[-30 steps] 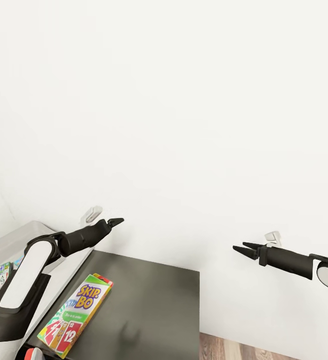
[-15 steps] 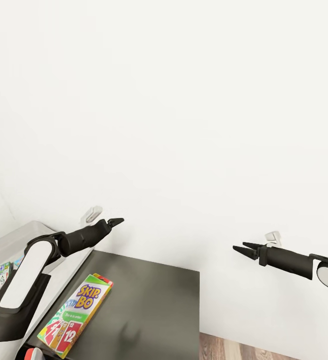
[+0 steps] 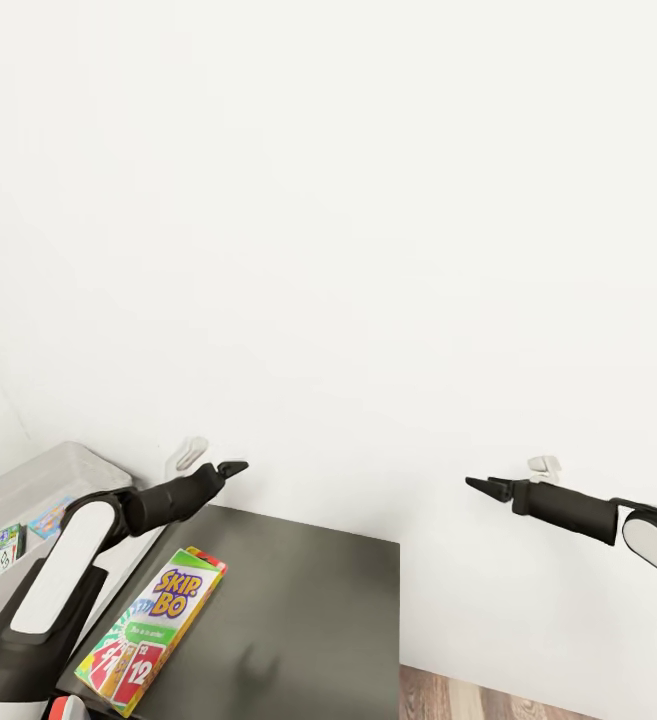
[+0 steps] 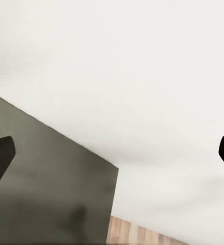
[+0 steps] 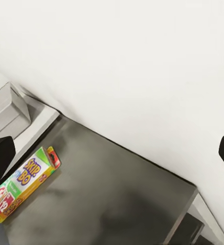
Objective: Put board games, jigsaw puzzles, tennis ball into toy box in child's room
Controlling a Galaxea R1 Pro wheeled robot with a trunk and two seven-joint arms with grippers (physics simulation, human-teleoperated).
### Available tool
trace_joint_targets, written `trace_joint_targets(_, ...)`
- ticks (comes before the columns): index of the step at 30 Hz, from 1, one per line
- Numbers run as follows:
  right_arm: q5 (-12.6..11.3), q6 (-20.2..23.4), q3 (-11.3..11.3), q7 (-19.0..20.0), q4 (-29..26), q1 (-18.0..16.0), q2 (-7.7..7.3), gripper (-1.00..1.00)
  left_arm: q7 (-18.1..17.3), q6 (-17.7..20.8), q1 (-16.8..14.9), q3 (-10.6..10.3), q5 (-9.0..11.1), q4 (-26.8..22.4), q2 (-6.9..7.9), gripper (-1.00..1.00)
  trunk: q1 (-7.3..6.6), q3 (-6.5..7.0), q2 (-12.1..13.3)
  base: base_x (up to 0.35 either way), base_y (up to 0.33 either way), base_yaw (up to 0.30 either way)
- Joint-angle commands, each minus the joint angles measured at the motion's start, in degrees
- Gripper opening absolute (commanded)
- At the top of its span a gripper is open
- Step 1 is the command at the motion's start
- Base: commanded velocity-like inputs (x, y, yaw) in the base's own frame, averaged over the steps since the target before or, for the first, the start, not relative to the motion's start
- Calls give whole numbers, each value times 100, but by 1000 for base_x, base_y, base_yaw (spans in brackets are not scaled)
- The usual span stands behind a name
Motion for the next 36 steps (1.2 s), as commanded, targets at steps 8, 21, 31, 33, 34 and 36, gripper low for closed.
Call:
trace_joint_targets(8,-57,279,-25,-24,112,-4,253,100,51,-48,29,19,57,253,27,100,4,-14,-15,0,0,0)
trace_joint_targets(21,-56,972,-43,-35,146,-1,305,100,24,-85,43,39,46,1190,51,100,4,-14,-15,0,0,0)
trace_joint_targets(31,-52,1017,-30,-36,170,5,363,100,20,-90,45,42,45,1254,66,100,4,-14,-15,0,0,0)
trace_joint_targets(33,-51,1051,-24,-36,173,6,380,100,20,-90,45,42,44,1259,69,100,4,-14,-15,0,0,0)
trace_joint_targets(34,-51,1092,-18,-37,175,8,405,100,20,-91,45,42,44,1262,74,100,4,-14,-15,0,0,0)
trace_joint_targets(36,-49,1134,-10,-37,179,12,436,100,19,-91,45,43,44,1265,77,100,4,-14,-15,0,0,0)
